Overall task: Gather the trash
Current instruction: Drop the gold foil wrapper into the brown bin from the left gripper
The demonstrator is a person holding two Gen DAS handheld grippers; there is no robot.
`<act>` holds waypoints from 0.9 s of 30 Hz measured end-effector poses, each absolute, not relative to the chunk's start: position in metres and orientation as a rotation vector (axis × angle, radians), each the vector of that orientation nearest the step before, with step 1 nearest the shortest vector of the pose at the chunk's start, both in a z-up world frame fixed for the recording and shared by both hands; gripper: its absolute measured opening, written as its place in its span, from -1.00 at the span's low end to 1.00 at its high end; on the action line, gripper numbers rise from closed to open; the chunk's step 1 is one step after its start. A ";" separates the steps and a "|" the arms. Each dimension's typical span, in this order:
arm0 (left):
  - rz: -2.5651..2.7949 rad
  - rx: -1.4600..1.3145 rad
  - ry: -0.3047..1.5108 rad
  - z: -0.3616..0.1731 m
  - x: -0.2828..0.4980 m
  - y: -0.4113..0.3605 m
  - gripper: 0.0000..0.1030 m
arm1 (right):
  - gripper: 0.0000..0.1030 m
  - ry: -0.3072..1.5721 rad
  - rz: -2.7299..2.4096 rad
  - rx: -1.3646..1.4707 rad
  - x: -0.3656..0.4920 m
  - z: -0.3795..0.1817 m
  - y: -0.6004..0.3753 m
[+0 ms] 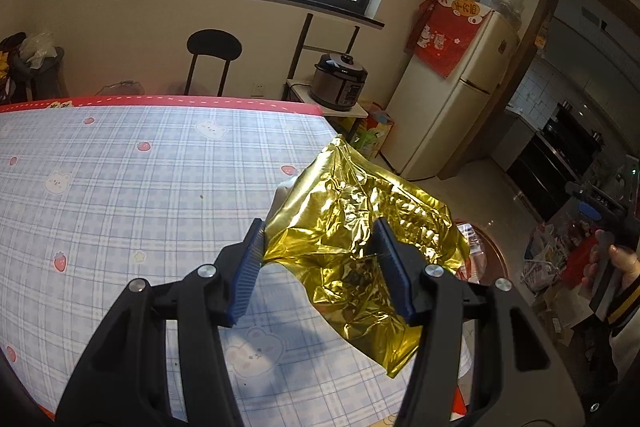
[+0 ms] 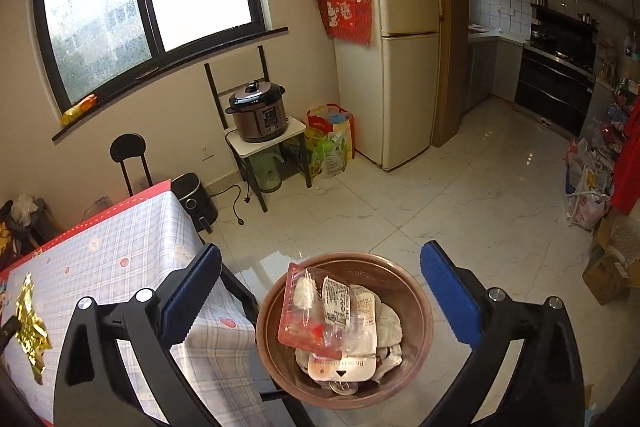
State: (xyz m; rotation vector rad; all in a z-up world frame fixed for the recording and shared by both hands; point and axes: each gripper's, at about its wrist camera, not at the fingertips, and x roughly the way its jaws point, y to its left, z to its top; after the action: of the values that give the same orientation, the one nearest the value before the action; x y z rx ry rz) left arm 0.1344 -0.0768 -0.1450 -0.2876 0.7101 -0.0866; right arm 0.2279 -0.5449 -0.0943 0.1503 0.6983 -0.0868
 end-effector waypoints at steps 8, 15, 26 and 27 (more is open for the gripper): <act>-0.224 -0.214 0.712 -0.133 0.162 -0.133 0.09 | 0.90 0.691 -0.122 0.174 0.197 -0.079 -0.554; -0.394 -0.111 0.724 -0.135 0.205 -0.232 0.10 | 0.90 0.663 -0.152 0.214 0.169 -0.068 -0.581; -0.615 -0.122 0.718 -0.136 0.279 -0.382 0.52 | 0.90 0.670 -0.277 0.251 0.137 -0.069 -0.648; -0.620 -0.122 0.715 -0.135 0.281 -0.385 0.56 | 0.90 0.672 -0.284 0.253 0.136 -0.070 -0.651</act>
State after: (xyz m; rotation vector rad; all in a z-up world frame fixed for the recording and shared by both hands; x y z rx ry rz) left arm 0.2808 -0.3853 -0.1352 -0.1224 0.7154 -0.6198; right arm 0.1357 -0.6511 -0.0701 0.2533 0.6716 -0.2843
